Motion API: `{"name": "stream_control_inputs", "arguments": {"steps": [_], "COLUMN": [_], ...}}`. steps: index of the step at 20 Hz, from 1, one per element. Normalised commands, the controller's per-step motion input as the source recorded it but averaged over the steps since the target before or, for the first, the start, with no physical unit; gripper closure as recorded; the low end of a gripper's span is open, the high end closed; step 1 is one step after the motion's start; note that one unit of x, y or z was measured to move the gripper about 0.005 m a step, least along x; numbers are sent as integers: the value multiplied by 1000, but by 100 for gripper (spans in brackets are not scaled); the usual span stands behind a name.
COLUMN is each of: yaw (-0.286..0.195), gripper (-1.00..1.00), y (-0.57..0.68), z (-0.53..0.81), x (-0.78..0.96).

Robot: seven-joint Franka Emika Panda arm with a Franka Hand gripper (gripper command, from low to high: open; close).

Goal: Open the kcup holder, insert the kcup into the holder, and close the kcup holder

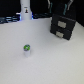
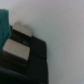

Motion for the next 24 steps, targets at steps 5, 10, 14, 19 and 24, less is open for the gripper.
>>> {"name": "stream_control_inputs", "arguments": {"steps": [5, 10, 14, 19, 24], "yaw": [-167, -166, -158, -121, -69], "gripper": [-100, -100, -100, -100, -100], "y": [651, 616, 524, 324, 203], "z": [-248, -263, -310, -392, -415], "x": [-292, -283, -220, -148, -210]}}
